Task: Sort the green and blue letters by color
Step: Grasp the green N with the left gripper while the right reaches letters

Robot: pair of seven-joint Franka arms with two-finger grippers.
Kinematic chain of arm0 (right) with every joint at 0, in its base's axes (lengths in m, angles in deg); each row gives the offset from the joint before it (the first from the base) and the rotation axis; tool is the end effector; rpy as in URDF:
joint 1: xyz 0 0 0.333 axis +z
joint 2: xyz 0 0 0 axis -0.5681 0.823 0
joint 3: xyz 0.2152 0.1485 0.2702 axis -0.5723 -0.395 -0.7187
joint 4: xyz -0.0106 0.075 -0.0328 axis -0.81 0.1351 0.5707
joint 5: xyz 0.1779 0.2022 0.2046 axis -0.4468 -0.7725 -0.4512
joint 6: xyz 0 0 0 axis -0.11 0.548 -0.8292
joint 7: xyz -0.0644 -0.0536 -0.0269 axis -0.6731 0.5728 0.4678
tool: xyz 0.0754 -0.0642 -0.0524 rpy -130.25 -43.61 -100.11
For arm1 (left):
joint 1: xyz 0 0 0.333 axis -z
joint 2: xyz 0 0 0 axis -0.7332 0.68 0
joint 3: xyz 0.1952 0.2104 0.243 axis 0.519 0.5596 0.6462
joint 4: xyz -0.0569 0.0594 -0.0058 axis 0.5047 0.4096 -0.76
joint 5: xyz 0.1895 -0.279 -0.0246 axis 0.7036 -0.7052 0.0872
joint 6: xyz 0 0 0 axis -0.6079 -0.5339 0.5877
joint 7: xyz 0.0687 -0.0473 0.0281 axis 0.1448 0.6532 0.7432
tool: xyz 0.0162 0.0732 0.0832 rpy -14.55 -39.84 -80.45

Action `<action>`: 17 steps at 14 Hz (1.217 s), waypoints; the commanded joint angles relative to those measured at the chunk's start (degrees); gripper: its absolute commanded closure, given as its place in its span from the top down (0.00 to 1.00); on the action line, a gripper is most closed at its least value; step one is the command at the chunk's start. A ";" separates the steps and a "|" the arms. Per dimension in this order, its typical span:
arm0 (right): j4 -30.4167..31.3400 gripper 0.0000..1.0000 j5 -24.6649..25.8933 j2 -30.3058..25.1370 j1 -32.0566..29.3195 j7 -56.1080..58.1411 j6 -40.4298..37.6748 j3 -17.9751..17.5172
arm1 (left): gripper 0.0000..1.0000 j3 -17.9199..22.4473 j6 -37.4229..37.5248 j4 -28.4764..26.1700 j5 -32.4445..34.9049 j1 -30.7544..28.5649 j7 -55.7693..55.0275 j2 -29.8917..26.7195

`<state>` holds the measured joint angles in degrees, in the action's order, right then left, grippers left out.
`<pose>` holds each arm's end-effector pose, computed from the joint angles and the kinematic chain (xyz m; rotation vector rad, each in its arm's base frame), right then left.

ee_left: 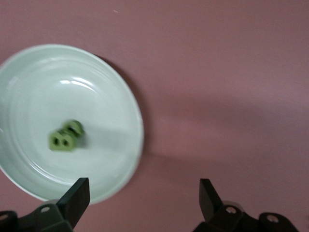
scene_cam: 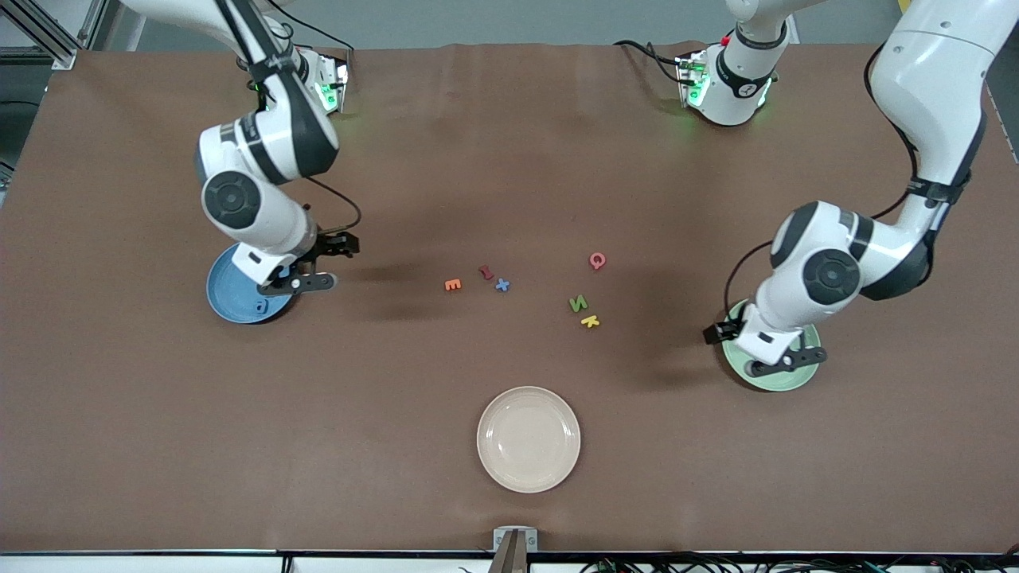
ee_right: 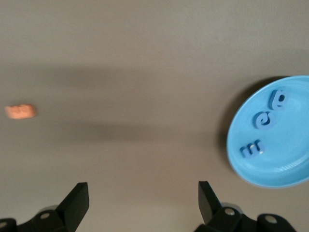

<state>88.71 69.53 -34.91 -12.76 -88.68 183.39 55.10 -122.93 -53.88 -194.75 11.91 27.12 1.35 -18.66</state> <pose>0.4813 0.1965 0.4400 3.0916 0.0966 -0.3138 0.6039 -0.1238 0.3582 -3.0852 -0.3469 0.0335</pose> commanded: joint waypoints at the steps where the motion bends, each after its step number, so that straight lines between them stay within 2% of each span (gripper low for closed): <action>1: -11.47 1.00 -3.38 2.27 -0.23 -1.77 -9.96 0.68 | 1.00 -2.42 0.75 -0.94 0.54 1.91 -4.81 -0.76; 3: -15.97 1.00 -2.60 3.77 -0.50 -1.77 -11.22 0.94 | 0.99 -2.42 0.40 -0.77 1.15 6.73 -6.91 -0.24; 6: -17.57 1.00 -2.86 3.95 -1.03 -3.33 -11.57 1.03 | 0.97 -2.25 -1.62 0.11 3.43 12.46 -16.65 2.48; 7: -17.57 1.00 -2.87 3.95 -0.25 -7.00 -11.66 0.86 | 0.96 -2.25 -2.32 0.11 4.75 13.34 -18.86 3.62; 9: -17.57 1.00 -2.69 4.21 5.09 -19.81 -10.17 0.77 | 0.94 -2.07 -4.34 0.03 6.86 16.41 -24.04 5.82; 13: -17.31 1.00 -3.39 8.86 13.28 -34.62 0.00 0.68 | 0.92 -1.90 -9.44 0.11 10.38 18.27 -33.28 9.69; 17: -17.31 1.00 -3.48 14.05 18.12 -40.24 8.36 0.68 | 0.81 0.29 -10.06 2.39 10.65 22.48 -38.82 11.89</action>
<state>72.59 66.55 -23.46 3.82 -125.90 189.39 55.31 -124.43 -63.78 -194.58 21.25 46.71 -34.20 -7.69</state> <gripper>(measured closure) 0.000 0.145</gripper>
